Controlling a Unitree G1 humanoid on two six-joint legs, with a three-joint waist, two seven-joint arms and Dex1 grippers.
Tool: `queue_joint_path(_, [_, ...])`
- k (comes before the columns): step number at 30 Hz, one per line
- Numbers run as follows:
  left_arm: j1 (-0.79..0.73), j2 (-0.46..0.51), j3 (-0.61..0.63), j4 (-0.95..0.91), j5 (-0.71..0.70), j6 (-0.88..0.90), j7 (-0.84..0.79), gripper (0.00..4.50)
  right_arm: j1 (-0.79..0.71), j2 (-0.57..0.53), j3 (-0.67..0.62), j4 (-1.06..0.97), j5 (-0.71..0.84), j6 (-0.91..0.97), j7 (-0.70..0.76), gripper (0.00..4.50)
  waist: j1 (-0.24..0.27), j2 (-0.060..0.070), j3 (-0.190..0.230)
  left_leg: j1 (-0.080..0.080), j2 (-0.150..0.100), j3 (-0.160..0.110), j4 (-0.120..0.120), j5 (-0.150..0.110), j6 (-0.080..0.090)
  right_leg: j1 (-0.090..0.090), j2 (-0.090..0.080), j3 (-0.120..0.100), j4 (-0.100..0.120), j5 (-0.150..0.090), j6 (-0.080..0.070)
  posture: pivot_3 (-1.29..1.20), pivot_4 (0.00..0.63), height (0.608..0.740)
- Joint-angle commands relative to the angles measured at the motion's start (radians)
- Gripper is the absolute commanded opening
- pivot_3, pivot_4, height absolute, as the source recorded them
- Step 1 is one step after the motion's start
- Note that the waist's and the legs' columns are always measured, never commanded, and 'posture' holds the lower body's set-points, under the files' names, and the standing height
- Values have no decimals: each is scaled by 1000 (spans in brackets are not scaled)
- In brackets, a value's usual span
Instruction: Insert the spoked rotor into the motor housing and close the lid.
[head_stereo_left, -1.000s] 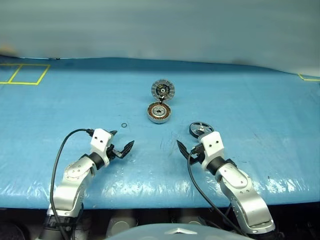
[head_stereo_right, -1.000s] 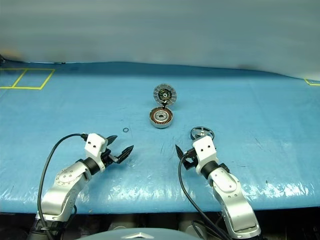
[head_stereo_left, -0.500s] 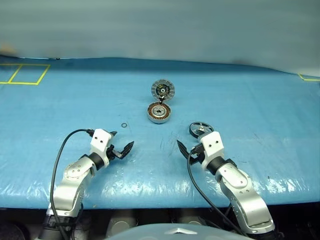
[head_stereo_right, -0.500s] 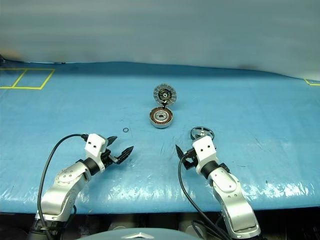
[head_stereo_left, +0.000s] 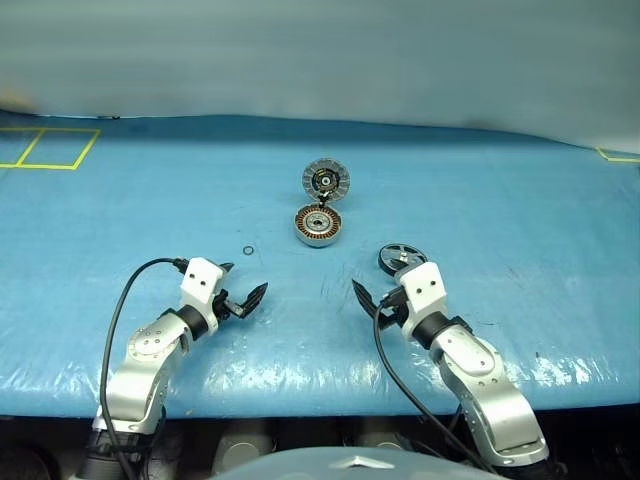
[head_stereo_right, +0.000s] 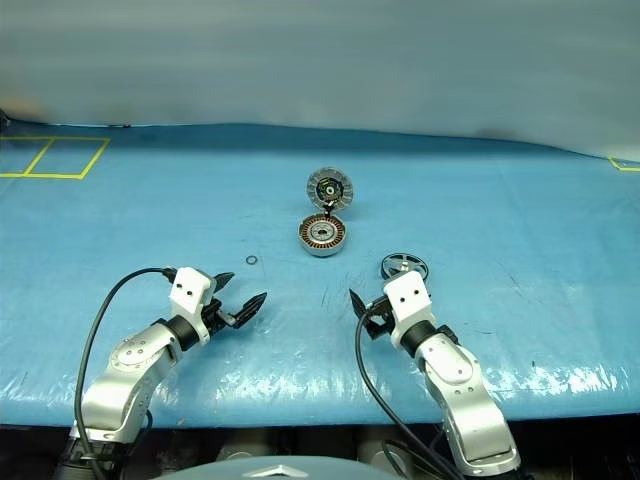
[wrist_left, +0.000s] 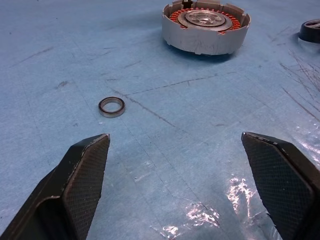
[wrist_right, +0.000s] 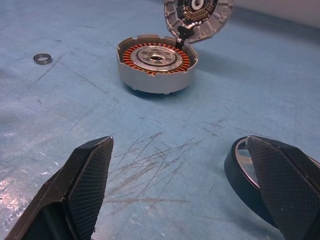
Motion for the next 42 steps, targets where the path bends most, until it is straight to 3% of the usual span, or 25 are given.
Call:
queue_joint_path(1, [-10, 8, 0, -55, 3, -9, -3, 4500, -11, 1, -5, -22, 0, -14, 2, 4482, 0, 0, 0, 0, 0, 0, 0, 0, 0, 0, 0, 0, 0, 0, 0, 0, 150, 740])
queue_joint_path(9, [-5, 3, 0, -56, 8, -10, -4, 4500, -19, -6, -8, -35, 1, 17, 4, 4482, 0, 0, 0, 0, 0, 0, 0, 0, 0, 0, 0, 0, 0, 0, 0, 0, 150, 740])
queue_joint_path(14, [-1, -1, -4, -54, 14, -16, 0, 4500, -112, -36, 4, -63, -27, 222, -13, 4482, -1, 0, 0, 0, 0, 0, 0, 0, 0, 0, 0, 0, 0, 0, 0, 0, 150, 740])
queue_joint_path(20, [-2, -6, -10, -49, 17, -20, 2, 4500, -346, -161, 89, -82, -21, 539, 81, 4482, -1, 0, 0, 0, 0, 0, 0, 0, 0, -1, 0, 0, 0, 0, 0, 0, 150, 740])
queue_joint_path(23, [-6, -8, -18, -44, 20, -25, 1, 4500, -494, -231, 177, -26, -31, 589, 151, 4482, -2, 1, 1, 0, -1, 0, 0, 0, 0, -1, 0, 0, 0, 0, -1, 0, 150, 740])
queue_joint_path(26, [-8, -11, -25, -41, 24, -39, -1, 4500, -649, -233, 264, 70, -33, 614, 210, 4482, -4, 1, 1, 0, -1, 0, -1, 0, 0, -1, 0, -1, 0, 0, -1, 0, 150, 740])
queue_joint_path(35, [16, -12, -46, -46, 32, -77, -20, 4500, -993, -128, 483, 460, -130, 463, 323, 4482, -4, 1, 1, -1, -1, 0, -1, 0, 1, -2, 0, -1, 0, 4, 5, 0, 150, 740])
queue_joint_path(42, [44, -22, -49, -55, 30, -90, -13, 4500, -1086, -27, 512, 753, -198, 309, 360, 4482, -3, 2, 1, -2, -1, 1, -1, 0, 1, -2, -1, -1, -1, 4, 6, 0, 150, 740])
